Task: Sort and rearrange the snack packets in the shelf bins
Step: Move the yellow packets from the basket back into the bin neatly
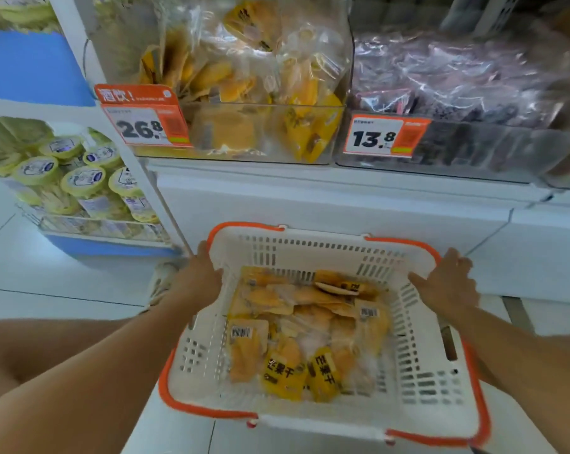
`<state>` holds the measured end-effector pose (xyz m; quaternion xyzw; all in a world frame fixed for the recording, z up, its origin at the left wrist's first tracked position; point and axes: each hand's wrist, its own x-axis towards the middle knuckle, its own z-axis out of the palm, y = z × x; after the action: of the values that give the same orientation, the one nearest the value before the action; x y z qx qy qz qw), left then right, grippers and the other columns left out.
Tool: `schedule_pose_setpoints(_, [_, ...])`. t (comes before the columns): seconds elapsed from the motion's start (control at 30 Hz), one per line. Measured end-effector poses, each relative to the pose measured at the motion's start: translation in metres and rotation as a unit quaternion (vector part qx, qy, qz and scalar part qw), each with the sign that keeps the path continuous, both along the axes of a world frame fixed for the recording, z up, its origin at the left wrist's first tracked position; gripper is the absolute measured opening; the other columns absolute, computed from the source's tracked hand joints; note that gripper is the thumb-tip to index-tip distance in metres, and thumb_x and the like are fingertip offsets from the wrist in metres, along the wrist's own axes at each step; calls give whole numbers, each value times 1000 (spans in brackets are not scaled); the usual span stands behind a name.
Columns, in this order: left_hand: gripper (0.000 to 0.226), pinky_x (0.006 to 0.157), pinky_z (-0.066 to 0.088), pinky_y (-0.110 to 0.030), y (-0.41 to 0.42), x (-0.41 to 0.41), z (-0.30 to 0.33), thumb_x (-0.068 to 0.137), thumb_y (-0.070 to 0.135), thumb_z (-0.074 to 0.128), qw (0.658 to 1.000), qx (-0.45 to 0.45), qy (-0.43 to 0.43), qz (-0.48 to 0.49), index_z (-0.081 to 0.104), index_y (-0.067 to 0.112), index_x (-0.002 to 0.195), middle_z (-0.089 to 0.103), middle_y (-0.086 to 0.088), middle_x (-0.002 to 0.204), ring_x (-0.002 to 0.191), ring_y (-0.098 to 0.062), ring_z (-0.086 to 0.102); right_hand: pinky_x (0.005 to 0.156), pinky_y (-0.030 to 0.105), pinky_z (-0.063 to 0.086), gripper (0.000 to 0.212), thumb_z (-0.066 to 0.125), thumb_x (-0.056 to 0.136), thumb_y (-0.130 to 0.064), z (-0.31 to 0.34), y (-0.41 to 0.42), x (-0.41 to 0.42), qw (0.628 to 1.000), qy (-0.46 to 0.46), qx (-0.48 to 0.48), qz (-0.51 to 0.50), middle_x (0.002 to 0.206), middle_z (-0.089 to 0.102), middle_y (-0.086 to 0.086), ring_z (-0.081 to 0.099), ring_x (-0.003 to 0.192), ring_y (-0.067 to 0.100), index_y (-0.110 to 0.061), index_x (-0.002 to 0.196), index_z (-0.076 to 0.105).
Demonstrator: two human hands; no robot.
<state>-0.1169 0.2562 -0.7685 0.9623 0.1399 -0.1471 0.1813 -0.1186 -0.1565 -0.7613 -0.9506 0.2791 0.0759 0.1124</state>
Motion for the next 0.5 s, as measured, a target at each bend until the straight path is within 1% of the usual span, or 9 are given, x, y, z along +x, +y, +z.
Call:
schedule_pose_setpoints(0.07, [62,86,48,-49,1,3,-5,96,4,46,1000,11,-18,13,18,15,151,55,-23,128,112,-42,58,93,50,51,53,57,98,-30,-15,-11,-5,997,31,51,-49,132,54,26,57,115,44,-3,141,41])
schedule_pose_setpoints(0.1, [62,81,48,-47,4,5,-7,95,1,45,1000,4,-21,18,20,17,150,57,-23,124,108,-41,59,88,46,54,40,54,98,-23,-18,-16,-4,997,38,56,-47,122,60,26,61,108,42,-1,131,49])
schedule_pose_setpoints(0.13, [62,78,48,-45,8,6,-11,95,0,44,999,-5,-27,21,22,18,150,59,-22,121,107,-41,60,84,43,54,33,54,98,-19,-21,-18,-2,997,38,53,-40,117,62,25,62,105,41,1,124,53])
schedule_pose_setpoints(0.17, [61,76,47,-43,11,6,-13,95,0,44,999,-15,-33,25,23,19,149,60,-21,118,105,-40,60,80,41,51,29,54,97,-16,-20,-17,0,998,37,49,-35,116,62,25,62,104,41,1,120,54])
schedule_pose_setpoints(0.27, [60,80,47,-43,31,-3,-16,95,3,46,997,-24,-44,56,26,21,149,61,-19,119,109,-39,58,71,36,44,23,54,96,-16,-16,-2,9,997,51,52,13,114,62,23,61,102,39,0,112,54])
schedule_pose_setpoints(0.33, [61,77,44,-41,52,-12,-18,94,1,47,995,-21,-53,78,29,21,149,61,-17,119,110,-38,58,63,32,43,15,55,96,-14,-21,15,16,995,59,73,43,107,63,22,61,87,34,-1,103,54])
schedule_pose_setpoints(0.4, [58,76,43,-41,73,-19,-17,94,2,47,994,-9,-50,102,31,21,147,60,-18,119,111,-38,56,51,28,37,8,54,96,-8,-23,36,22,991,72,87,65,93,59,17,54,69,25,-1,98,52])
schedule_pose_setpoints(0.47, [58,75,42,-41,86,-23,-15,95,5,48,992,-7,-29,120,29,22,147,62,-18,115,102,-37,58,44,27,34,3,52,94,-3,-25,51,29,991,76,92,67,81,55,13,53,62,23,0,93,51])
schedule_pose_setpoints(0.5, [57,74,43,-41,89,-24,-14,95,8,50,993,-12,-14,115,28,21,146,63,-17,114,96,-34,59,43,26,35,7,51,94,-1,-24,55,30,990,86,90,71,77,54,13,54,61,23,-2,87,51])
